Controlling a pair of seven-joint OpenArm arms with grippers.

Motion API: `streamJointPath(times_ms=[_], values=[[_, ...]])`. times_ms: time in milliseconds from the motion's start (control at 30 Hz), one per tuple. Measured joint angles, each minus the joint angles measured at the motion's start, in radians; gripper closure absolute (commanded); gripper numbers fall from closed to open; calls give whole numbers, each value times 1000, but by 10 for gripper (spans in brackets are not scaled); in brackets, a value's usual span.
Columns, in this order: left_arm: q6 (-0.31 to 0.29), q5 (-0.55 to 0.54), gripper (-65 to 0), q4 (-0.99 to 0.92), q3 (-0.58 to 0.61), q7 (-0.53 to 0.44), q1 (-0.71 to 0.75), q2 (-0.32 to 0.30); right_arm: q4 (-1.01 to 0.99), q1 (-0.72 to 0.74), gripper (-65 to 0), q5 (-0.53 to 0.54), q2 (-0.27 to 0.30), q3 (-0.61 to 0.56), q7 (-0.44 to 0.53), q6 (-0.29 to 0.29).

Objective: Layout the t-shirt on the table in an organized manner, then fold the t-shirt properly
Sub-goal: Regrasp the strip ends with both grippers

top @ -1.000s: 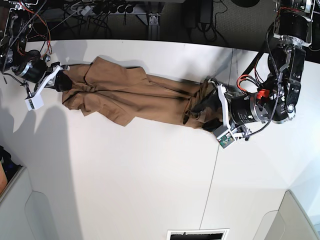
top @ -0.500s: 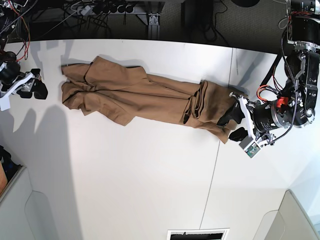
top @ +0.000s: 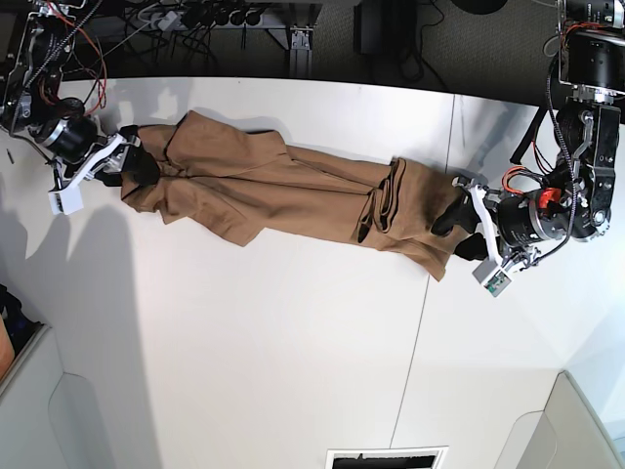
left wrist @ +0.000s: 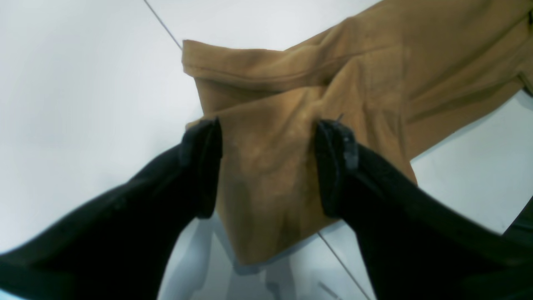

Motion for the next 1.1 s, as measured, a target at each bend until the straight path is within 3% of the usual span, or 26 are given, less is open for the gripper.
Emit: streamJointPath(times_ms=[167,600,667,767,1100], values=[[0,0,-374,0,0,0,0,0,0,1,-397,0,-53,0,0,0],[0,0,-374,0,0,0,-1,0,0,2,-391,-62,-117,0,21,0],[0,-1,-374,0,0,2,-10,0,0,2,-281,-71,-127,-3,30,0],[1,-1,-374,0,0,1,-38,0,0,2,0,-79,-134,-12,47,-1],[3,9,-374,-5,0,0,-69,-3,-1,16,0,-182,-107,15,73,3]])
